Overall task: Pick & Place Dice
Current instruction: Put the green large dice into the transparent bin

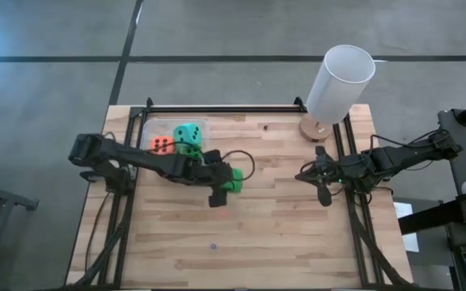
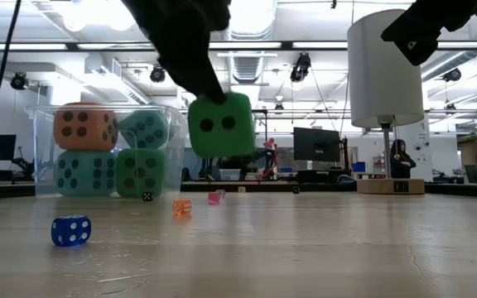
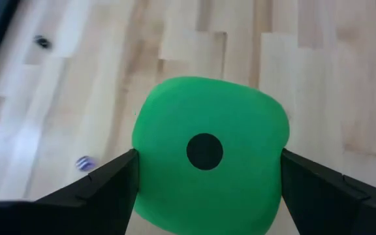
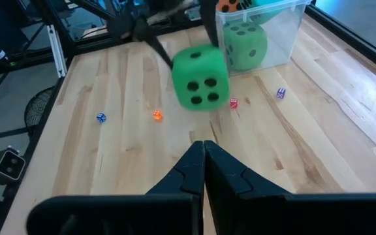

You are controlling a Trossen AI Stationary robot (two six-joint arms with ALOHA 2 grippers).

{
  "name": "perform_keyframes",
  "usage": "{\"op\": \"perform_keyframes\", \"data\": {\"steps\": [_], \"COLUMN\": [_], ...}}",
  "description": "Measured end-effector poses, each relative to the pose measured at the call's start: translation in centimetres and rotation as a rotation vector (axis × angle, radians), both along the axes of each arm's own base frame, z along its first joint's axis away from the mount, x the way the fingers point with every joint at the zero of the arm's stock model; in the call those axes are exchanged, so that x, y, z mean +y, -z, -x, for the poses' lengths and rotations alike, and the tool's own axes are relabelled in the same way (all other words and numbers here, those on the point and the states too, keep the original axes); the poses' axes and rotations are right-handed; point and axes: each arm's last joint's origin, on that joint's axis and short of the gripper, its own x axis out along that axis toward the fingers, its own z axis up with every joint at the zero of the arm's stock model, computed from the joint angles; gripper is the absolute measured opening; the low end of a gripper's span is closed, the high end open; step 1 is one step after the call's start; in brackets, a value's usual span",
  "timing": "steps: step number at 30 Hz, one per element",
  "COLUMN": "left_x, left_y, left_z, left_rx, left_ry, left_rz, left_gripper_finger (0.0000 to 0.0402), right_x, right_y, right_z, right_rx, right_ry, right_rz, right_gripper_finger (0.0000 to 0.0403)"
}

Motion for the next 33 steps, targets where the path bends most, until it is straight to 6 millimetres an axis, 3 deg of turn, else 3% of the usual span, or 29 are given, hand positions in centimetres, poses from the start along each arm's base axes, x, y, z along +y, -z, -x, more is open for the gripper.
{"op": "perform_keyframes", "data": {"steps": [11, 18, 26, 33], "left_x": [1.1, 1.8, 2.4, 2.5], "left_y": [-5.5, -8.0, -8.7, -8.1], "left_z": [4.0, 7.1, 10.3, 11.1], "left_rx": [-0.142, -0.197, -0.157, -0.092], "left_ry": [-0.200, -0.354, -0.525, -0.569], "left_rz": [-0.052, -0.138, -0.142, -0.099], "left_gripper_finger": [0.0326, 0.0326, 0.0326, 0.0326], "right_x": [0.0, 0.0, 0.0, 0.0], "right_y": [0.0, 0.0, 0.0, 0.0], "right_z": [0.0, 0.0, 0.0, 0.0], "right_rx": [0.000, 0.000, 0.000, 0.001], "right_ry": [-0.001, 0.000, 0.000, -0.001], "right_rz": [0.000, 0.000, 0.000, 0.000], "right_gripper_finger": [0.0008, 0.0008, 0.0008, 0.0008]}}
